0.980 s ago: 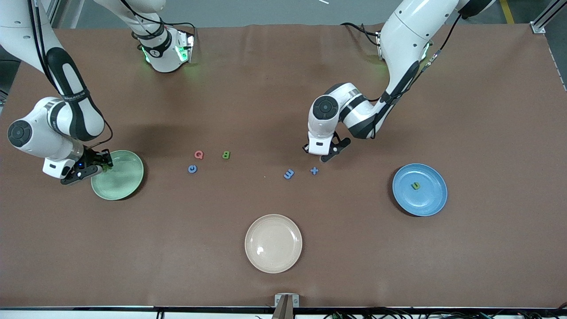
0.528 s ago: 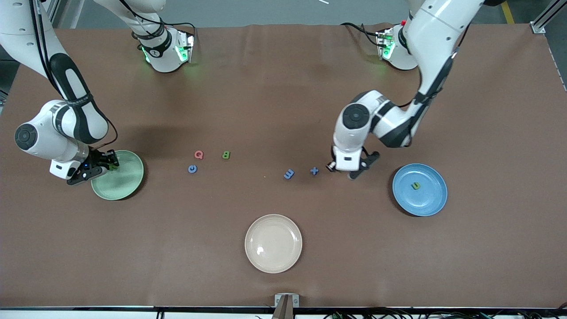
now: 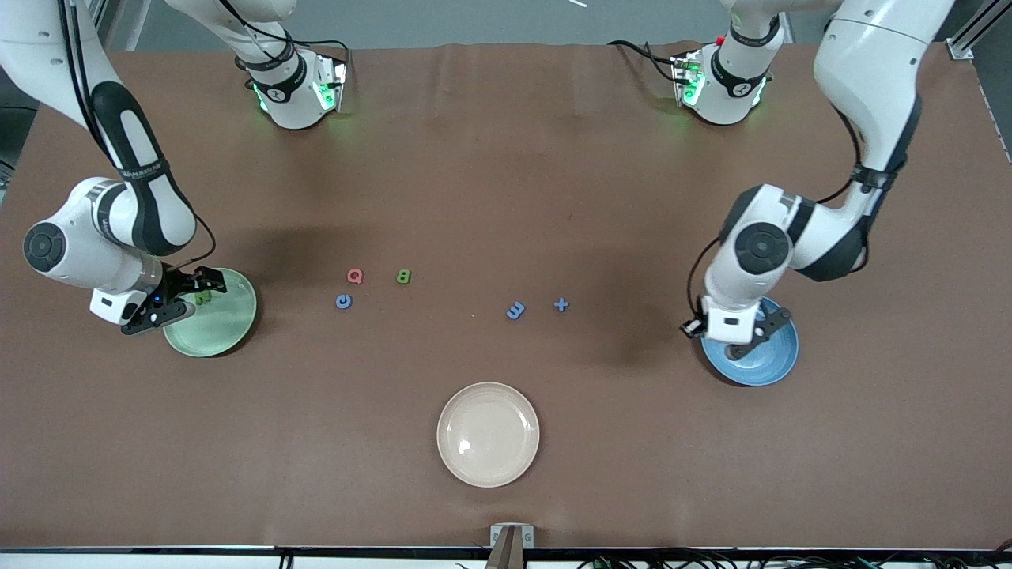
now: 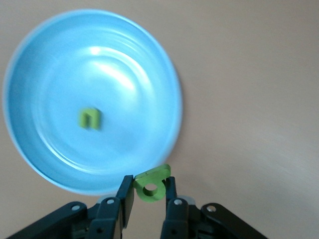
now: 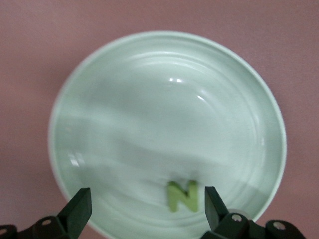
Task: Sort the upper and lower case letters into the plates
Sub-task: 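Release the N on the green plate while the left gripper carries d, then release the d on the blue plate while the right gripper grasps green B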
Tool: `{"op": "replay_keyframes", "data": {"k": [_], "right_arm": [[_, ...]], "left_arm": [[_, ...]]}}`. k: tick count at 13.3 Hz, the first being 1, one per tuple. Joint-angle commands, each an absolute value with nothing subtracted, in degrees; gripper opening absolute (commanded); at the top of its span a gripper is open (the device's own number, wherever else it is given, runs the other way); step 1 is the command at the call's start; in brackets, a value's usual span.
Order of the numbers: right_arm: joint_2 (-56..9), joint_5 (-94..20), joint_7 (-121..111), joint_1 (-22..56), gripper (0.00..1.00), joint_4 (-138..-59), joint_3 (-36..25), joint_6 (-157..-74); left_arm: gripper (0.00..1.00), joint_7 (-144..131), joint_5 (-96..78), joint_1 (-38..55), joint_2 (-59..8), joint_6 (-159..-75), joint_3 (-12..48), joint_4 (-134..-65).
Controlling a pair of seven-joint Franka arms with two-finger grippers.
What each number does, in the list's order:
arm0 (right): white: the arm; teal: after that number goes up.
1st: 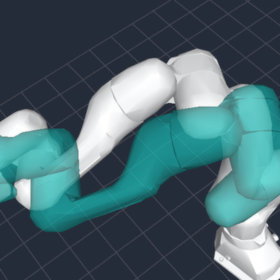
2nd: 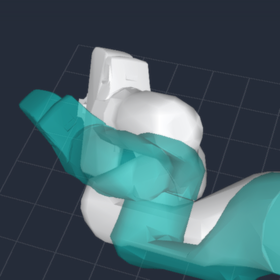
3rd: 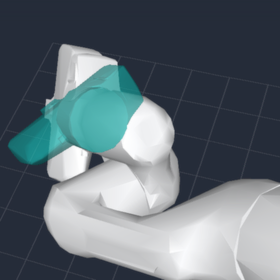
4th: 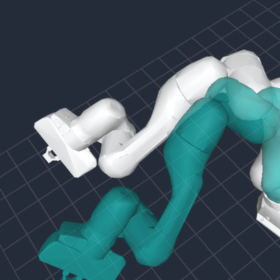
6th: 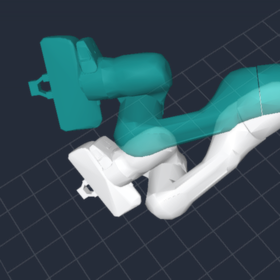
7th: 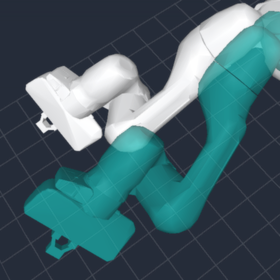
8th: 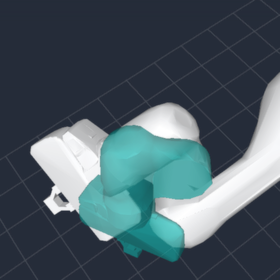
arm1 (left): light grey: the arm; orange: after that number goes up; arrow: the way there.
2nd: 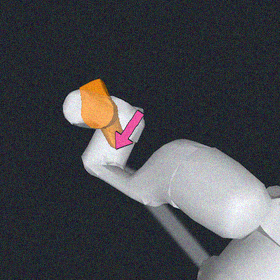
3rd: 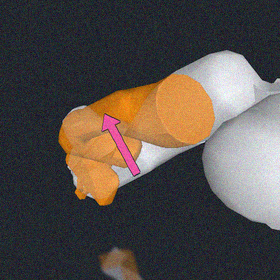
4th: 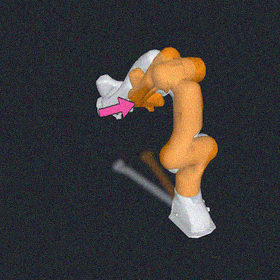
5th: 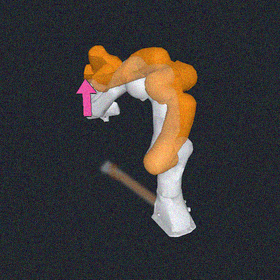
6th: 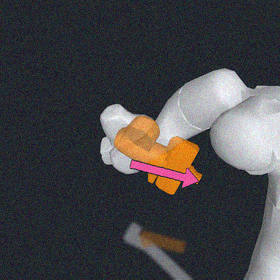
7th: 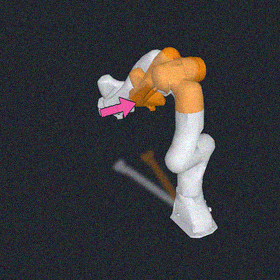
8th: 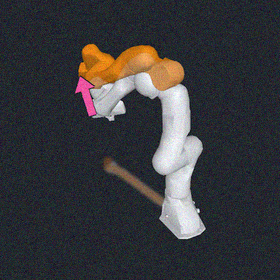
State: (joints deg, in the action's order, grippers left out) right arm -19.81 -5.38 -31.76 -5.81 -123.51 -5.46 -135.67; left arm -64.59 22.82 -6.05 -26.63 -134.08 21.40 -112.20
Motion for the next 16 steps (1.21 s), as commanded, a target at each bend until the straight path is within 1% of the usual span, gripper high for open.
{"op": "replay_keyframes", "data": {"k": [1,2,4,5,6,8,10,13,14,16], "right_arm": [[-14.25,-5.63,-17.19,0.33,1.0,-125.24,-5.45,-131.23],[-13.37,-5.63,-12.35,2.7,1.0,-125.51,-5.45,-130.52],[-12.92,-5.63,-3.29,7.71,1.0,-125.68,-5.45,-129.38],[-13.18,-5.63,1.27,10.34,1.0,-125.68,-5.36,-129.29],[-13.44,-5.71,6.89,13.24,1.0,-125.51,-5.27,-129.72],[-13.71,-5.63,17.0,19.57,1.0,-125.25,-5.36,-131.04],[-15.28,-5.63,24.05,25.02,1.0,-125.24,-5.27,-135.24],[-19.06,-5.63,36.27,32.94,1.0,-124.98,-5.36,-143.06],[-20.29,-5.54,37.26,34.0,1.0,-124.81,-5.36,-145.44],[-22.31,-5.62,37.44,35.15,1.0,-123.93,-5.36,-147.12]], "left_arm": [[0.04,-59.34,23.91,-11.58,-26.37,-133.24,21.97,-113.64],[0.06,-58.37,23.91,-12.47,-26.8,-133.33,21.89,-113.64],[0.08,-58.01,23.91,-13.27,-28.56,-133.68,21.89,-113.64],[0.15,-58.01,23.91,-13.97,-29.0,-133.68,21.8,-113.64],[0.38,-58.01,23.99,-15.37,-29.44,-133.68,21.8,-113.82],[1.0,-58.09,23.91,-15.82,-29.53,-133.59,21.88,-113.99],[1.0,-59.58,23.82,-15.47,-28.83,-132.81,22.76,-113.91],[1.0,-67.55,23.73,-14.68,-28.83,-132.28,28.19,-113.47],[1.0,-69.76,23.73,-13.63,-29.0,-132.28,29.6,-113.21],[1.0,-73.37,23.56,-9.87,-29.35,-132.8,30.15,-112.68]]}}
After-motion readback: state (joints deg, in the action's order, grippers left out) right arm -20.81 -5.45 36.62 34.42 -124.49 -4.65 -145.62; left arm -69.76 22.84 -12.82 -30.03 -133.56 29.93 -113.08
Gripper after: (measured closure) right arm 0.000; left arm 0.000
